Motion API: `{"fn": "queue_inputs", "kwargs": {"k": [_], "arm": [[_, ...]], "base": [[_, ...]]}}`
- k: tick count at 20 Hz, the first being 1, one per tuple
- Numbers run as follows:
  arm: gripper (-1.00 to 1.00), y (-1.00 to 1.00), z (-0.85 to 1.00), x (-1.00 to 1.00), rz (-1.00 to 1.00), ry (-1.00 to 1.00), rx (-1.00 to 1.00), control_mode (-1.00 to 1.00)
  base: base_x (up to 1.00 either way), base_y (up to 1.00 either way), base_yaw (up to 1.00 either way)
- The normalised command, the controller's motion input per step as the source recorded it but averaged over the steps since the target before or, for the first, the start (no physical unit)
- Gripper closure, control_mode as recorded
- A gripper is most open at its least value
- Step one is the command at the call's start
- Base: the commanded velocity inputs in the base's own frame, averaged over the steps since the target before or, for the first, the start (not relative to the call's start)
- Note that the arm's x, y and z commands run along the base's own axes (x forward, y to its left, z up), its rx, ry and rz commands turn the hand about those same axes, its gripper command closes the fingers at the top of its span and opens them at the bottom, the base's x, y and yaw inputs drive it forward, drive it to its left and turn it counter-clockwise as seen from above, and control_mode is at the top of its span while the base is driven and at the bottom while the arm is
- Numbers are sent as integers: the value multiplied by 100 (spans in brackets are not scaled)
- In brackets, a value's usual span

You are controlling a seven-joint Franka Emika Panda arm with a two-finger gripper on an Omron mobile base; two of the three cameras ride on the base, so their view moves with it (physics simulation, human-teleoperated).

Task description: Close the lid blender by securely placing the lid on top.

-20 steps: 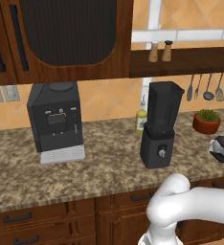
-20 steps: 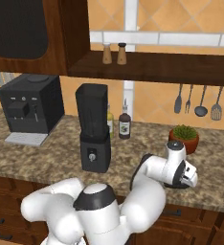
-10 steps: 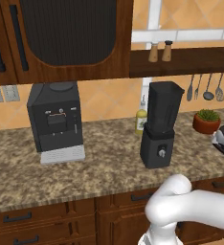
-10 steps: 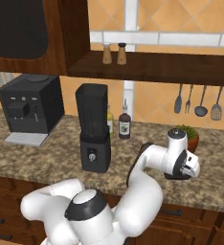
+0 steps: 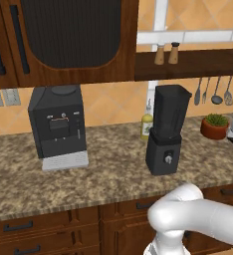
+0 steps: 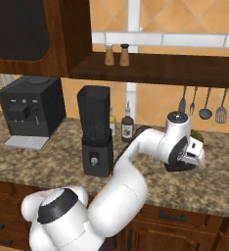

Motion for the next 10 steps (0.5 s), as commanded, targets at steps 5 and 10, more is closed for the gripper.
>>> {"fn": "queue_inputs", "kwargs": {"k": [5,10], "arm": [[100,69,87,-26,2,-14,-6,-100],[100,86,66,-10,0,-23,-1,-100]], "base": [[0,0,0],[0,0,0]]}}
